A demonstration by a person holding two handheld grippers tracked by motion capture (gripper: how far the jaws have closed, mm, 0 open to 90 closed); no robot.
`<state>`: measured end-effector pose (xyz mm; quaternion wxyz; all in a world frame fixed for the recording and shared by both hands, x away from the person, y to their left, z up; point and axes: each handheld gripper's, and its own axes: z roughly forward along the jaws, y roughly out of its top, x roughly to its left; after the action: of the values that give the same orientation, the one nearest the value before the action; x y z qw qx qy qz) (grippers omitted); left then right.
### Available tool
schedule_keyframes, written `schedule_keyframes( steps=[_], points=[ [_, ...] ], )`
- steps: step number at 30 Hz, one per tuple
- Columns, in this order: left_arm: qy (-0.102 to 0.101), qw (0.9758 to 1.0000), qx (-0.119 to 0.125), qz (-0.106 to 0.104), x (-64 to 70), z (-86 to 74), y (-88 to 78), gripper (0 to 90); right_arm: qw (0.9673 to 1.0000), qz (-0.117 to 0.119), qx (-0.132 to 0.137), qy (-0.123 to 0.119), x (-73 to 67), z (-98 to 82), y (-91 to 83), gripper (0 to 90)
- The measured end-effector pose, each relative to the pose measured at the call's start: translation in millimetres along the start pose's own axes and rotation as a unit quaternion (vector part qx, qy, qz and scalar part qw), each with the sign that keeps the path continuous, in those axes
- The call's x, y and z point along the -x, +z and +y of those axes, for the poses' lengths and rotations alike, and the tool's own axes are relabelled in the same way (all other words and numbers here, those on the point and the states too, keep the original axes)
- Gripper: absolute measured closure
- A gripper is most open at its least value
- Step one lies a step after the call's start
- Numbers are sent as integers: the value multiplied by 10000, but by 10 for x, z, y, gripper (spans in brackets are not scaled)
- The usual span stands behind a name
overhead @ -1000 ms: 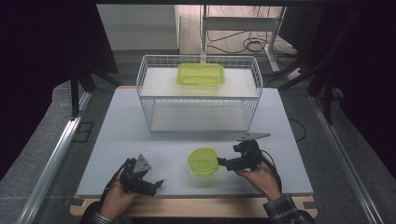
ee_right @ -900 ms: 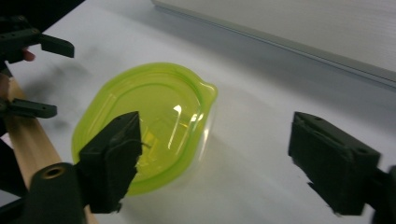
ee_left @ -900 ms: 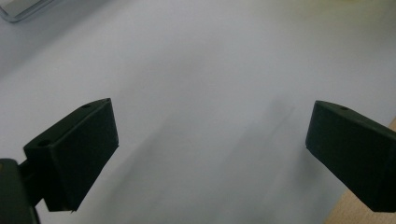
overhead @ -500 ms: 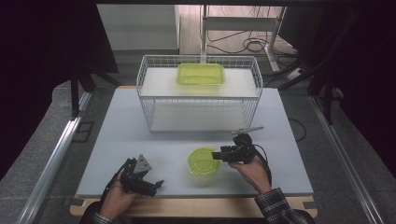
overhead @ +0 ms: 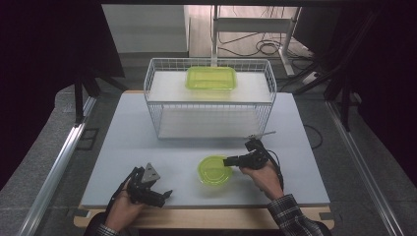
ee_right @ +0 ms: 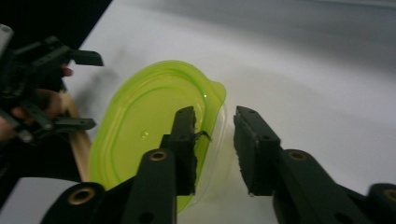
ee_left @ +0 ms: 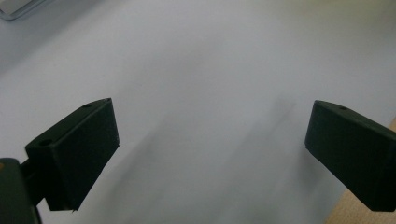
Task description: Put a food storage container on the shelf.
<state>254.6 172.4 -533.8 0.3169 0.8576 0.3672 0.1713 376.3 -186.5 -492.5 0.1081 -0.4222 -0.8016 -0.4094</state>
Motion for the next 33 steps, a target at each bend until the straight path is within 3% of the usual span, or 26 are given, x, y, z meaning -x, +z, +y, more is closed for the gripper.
schedule_keyframes(
  steps=[4,8,10,14,33],
  points=[
    [10,10000,-7,15,2,0,-1,27,9996,181,-129,170,6,25,-5,787],
    [21,10000,-12,29,4,-1,-1,27,9992,239,-166,261,11,33,-3,794],
    [30,10000,-12,40,5,-1,-2,28,9978,446,-150,462,31,28,-7,803],
    [9,10000,20,41,1,-1,-7,28,9962,611,-17,623,43,34,-44,811],
    [-13,10000,25,30,-5,-1,-8,26,9948,656,338,701,72,82,-196,831]
  ],
)
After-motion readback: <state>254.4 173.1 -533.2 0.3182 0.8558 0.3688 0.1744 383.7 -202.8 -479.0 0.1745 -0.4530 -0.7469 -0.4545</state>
